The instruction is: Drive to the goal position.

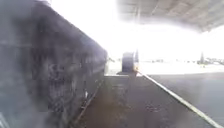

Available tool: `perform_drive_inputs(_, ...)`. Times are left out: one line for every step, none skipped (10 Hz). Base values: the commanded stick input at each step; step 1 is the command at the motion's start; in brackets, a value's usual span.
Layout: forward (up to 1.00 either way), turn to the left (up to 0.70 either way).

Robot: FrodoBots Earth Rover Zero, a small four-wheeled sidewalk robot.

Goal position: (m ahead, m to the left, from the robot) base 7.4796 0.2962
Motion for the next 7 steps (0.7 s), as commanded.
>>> perform_drive_inputs(0.5,0.0)
perform_drive_inputs(0.5,0.0)
perform_drive_inputs(0.5,0.0)
perform_drive_inputs(0.5,0.0)
perform_drive_inputs(0.5,-0.42)
perform_drive_inputs(0.5,-0.5)
perform_drive_inputs(0.5,-0.5)
